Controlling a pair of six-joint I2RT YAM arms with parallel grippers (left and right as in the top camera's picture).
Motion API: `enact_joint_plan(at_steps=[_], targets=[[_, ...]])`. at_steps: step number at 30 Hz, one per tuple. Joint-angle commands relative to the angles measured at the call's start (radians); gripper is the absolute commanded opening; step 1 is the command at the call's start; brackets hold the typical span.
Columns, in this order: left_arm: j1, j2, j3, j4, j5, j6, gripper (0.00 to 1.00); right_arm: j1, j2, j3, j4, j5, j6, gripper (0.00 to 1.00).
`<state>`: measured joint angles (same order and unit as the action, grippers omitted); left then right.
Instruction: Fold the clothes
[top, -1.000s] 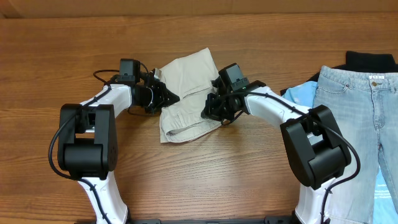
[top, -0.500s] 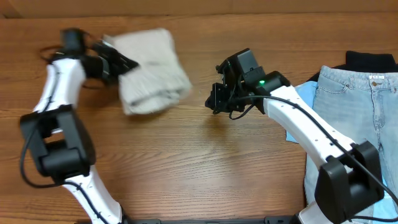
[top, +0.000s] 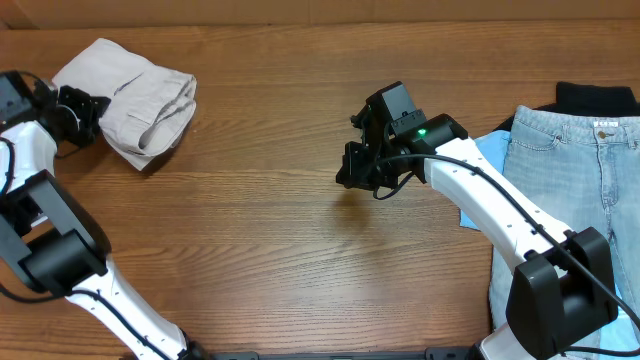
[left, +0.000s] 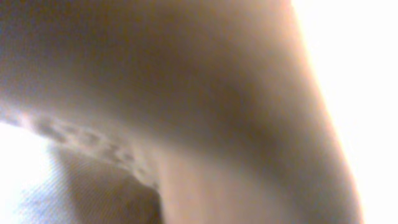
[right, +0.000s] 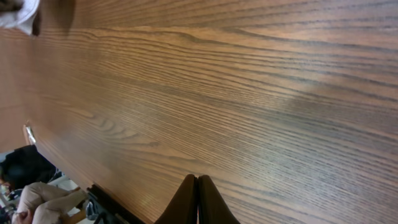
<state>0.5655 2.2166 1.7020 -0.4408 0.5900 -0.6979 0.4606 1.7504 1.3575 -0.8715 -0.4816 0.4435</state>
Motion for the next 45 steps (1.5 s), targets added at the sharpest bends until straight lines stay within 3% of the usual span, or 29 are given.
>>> enact_joint_plan(at_steps=[1, 2, 3, 6, 9, 19, 25, 31, 33, 35, 38, 39, 40, 42, 45], targets=[[-0.003, 0.085, 0.015, 0.08, 0.069, -0.156, 0.23, 0.002, -0.002, 0.009, -0.011, 0.01, -0.006, 0.04], [-0.004, 0.091, 0.015, 0.088, 0.093, -0.154, 0.44, 0.002, -0.002, 0.009, -0.015, 0.01, -0.006, 0.04], [-0.004, 0.093, 0.015, 0.082, 0.095, -0.145, 0.54, 0.002, -0.002, 0.009, -0.022, 0.01, -0.006, 0.04], [-0.001, 0.075, 0.015, 0.029, 0.086, -0.08, 0.78, 0.002, -0.002, 0.009, -0.034, 0.01, -0.006, 0.04], [0.018, 0.022, 0.015, -0.075, 0.078, 0.001, 0.9, 0.002, -0.002, 0.009, -0.035, 0.01, -0.006, 0.04], [0.067, -0.351, 0.015, -0.416, -0.055, 0.344, 0.91, 0.004, -0.068, 0.02, -0.031, 0.065, -0.112, 0.04], [0.023, -0.644, 0.015, -0.481, 0.116, 0.687, 0.82, 0.004, -0.224, 0.076, -0.083, 0.192, -0.134, 0.05], [-0.138, -0.936, 0.015, -0.668, 0.135, 1.011, 0.98, 0.004, -0.443, 0.143, -0.127, 0.34, -0.135, 0.11], [-0.212, -1.016, 0.015, -0.733, 0.108, 1.086, 1.0, 0.003, -0.524, 0.144, -0.117, 0.399, -0.138, 0.19], [-0.277, -1.075, 0.015, -0.779, 0.064, 1.086, 1.0, 0.004, -0.605, 0.144, -0.114, 0.469, -0.138, 0.26], [-0.339, -1.138, 0.015, -0.844, -0.014, 1.05, 1.0, 0.004, -0.706, 0.144, -0.124, 0.507, -0.139, 0.5], [-0.348, -1.154, 0.015, -0.866, -0.026, 1.045, 1.0, 0.004, -0.738, 0.143, -0.13, 0.507, -0.138, 0.59], [-0.351, -1.167, 0.015, -0.889, -0.026, 1.046, 1.0, 0.004, -0.767, 0.143, -0.135, 0.506, -0.137, 0.77], [-0.351, -1.18, 0.015, -0.923, -0.026, 1.046, 1.0, 0.004, -0.816, 0.143, -0.148, 0.506, -0.137, 1.0], [-0.351, -1.177, 0.015, -0.937, -0.013, 1.041, 1.0, 0.004, -0.873, 0.143, -0.187, 0.506, -0.137, 1.0]])
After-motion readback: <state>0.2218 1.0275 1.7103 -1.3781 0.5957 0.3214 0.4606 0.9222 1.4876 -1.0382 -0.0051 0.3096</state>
